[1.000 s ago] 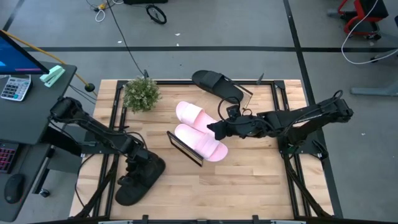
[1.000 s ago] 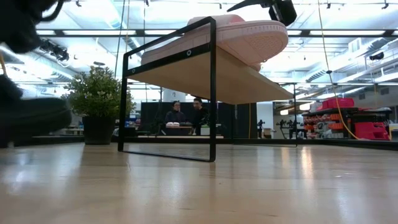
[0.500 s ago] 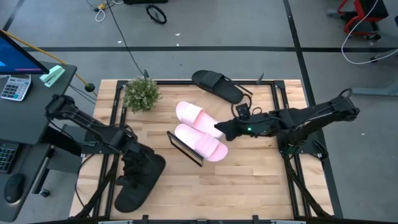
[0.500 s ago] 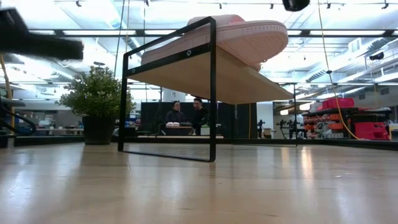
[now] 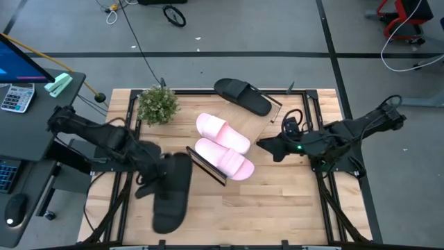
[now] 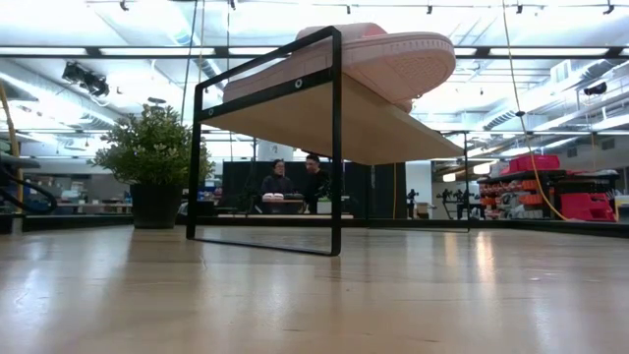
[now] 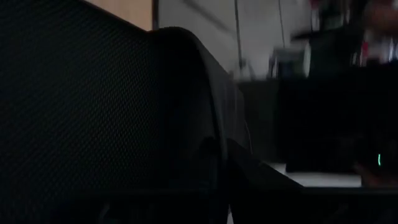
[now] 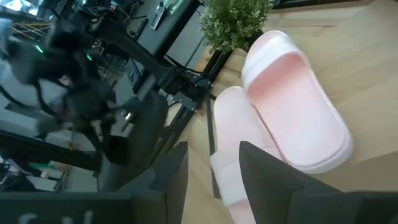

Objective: Pick and place slides into the shelf
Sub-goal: Put the black slipper on the shelf

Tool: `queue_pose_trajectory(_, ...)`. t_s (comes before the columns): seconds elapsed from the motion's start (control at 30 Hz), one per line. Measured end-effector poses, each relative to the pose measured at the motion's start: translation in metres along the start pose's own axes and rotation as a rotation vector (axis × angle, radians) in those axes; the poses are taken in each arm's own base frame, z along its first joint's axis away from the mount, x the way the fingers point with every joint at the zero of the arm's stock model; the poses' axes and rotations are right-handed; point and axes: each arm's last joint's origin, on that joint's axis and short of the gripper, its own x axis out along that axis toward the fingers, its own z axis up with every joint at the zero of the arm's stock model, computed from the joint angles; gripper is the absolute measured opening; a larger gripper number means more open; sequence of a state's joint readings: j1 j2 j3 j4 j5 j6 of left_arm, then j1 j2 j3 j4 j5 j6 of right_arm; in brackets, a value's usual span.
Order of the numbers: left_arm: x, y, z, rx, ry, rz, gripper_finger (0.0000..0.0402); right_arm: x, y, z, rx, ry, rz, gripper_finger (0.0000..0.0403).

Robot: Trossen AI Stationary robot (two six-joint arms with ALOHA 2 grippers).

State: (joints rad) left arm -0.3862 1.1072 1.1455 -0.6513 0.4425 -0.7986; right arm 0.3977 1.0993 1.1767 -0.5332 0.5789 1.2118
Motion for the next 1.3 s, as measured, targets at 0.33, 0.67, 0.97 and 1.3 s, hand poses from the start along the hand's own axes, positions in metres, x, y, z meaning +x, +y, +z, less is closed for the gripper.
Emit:
queue_pose_trajectory(0.33,-0.036,0.008,0.051,-0.378,-0.467,0.014,0.0014,-0.011,-0.01,0.004,-0.105,0.025,-0.051,0.0149)
queue_pose_trajectory(0.67,-0.024,0.044,0.098,-0.601,-0.652,-0.002,0.0014,-0.04,-0.018,0.013,-0.274,0.094,0.001,0.0149)
queue_pose_trajectory(0.97,-0.022,0.067,0.145,-0.648,-0.756,-0.001,0.0014,-0.068,-0.028,0.015,-0.394,0.153,0.049,0.0149)
queue_pose_trajectory(1.3,-0.057,0.059,0.222,-0.56,-0.847,0.159,0.0014,-0.075,-0.034,0.015,-0.444,0.185,0.028,0.0149)
